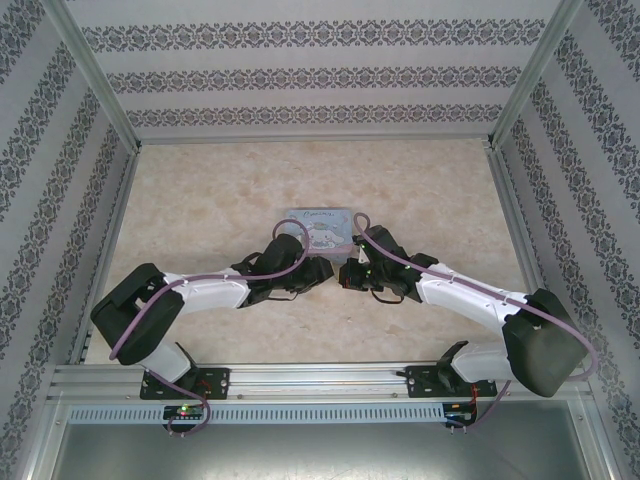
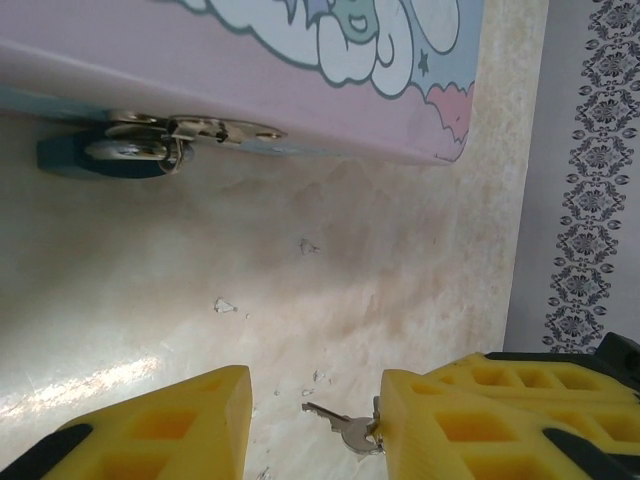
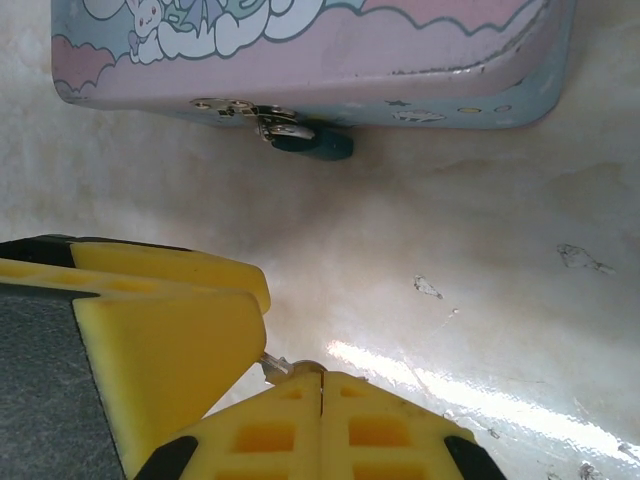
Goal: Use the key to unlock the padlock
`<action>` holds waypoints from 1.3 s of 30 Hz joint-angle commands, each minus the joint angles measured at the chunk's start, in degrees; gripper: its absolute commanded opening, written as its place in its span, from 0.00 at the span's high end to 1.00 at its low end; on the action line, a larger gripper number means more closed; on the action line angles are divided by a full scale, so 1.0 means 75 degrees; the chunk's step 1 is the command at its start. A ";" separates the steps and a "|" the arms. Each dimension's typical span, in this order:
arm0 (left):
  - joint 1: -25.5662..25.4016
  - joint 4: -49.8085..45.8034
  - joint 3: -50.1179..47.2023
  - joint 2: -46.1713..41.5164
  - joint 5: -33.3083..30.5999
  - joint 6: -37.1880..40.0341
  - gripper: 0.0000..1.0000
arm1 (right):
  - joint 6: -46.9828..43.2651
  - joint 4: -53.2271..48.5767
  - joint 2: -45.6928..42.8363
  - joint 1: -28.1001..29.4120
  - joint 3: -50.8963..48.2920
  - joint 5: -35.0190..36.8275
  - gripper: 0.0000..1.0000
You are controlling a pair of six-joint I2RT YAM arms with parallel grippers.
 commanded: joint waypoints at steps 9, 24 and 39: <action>-0.0132 0.0292 0.0439 0.0316 -0.0198 -0.0128 0.68 | -0.0004 0.0139 -0.0083 -0.0072 0.0072 -0.0155 1.00; -0.0132 0.0177 0.0646 0.0391 -0.0485 -0.0113 0.77 | 0.0006 0.0200 -0.0184 -0.0090 -0.0123 -0.0166 1.00; -0.0142 0.0152 0.0649 0.0416 -0.0474 -0.0079 0.98 | 0.0027 0.0253 -0.0188 -0.0097 -0.0158 -0.0185 1.00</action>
